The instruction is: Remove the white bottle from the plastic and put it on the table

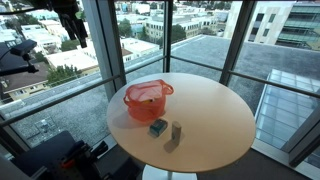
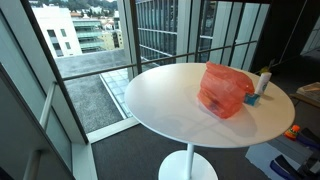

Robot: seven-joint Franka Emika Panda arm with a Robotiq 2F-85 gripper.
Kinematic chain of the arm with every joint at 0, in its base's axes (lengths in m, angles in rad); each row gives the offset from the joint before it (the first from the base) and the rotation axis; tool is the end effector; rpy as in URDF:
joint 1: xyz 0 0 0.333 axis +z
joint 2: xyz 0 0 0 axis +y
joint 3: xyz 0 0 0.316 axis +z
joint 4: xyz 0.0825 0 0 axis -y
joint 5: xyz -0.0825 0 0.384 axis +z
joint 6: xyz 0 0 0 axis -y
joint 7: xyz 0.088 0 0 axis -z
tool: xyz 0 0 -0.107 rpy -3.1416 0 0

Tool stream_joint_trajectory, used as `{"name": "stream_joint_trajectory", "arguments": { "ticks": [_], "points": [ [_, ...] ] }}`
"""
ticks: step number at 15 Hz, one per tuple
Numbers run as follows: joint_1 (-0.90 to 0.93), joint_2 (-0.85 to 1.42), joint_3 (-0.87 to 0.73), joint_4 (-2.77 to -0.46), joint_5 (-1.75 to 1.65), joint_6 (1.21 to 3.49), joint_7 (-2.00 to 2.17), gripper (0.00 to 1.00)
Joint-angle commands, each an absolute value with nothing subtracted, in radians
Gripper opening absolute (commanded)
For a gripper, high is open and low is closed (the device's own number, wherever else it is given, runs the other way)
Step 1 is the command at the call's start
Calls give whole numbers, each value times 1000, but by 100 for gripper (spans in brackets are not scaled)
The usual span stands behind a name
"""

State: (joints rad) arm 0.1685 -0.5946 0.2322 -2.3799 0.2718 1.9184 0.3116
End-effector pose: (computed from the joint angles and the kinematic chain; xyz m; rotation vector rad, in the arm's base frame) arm 0.3473 0.1806 0.5389 -2.9741 0.0281 -0.1099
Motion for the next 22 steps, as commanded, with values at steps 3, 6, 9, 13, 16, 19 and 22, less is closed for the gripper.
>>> {"name": "stream_joint_trajectory", "arguments": {
  "ticks": [3,6,9,13,16,19,22],
  "points": [
    [131,-546,238,-2345,239,1971,330,100],
    [124,-517,237,-2333,233,1996,334,100],
    [117,-489,233,-2322,229,2014,341,100],
    [85,-454,219,-2312,213,2029,365,100],
    [47,-434,192,-2314,190,2045,369,100],
    [11,-417,153,-2323,170,2073,357,100],
    [-17,-395,122,-2334,146,2115,346,100]
  ]
}}
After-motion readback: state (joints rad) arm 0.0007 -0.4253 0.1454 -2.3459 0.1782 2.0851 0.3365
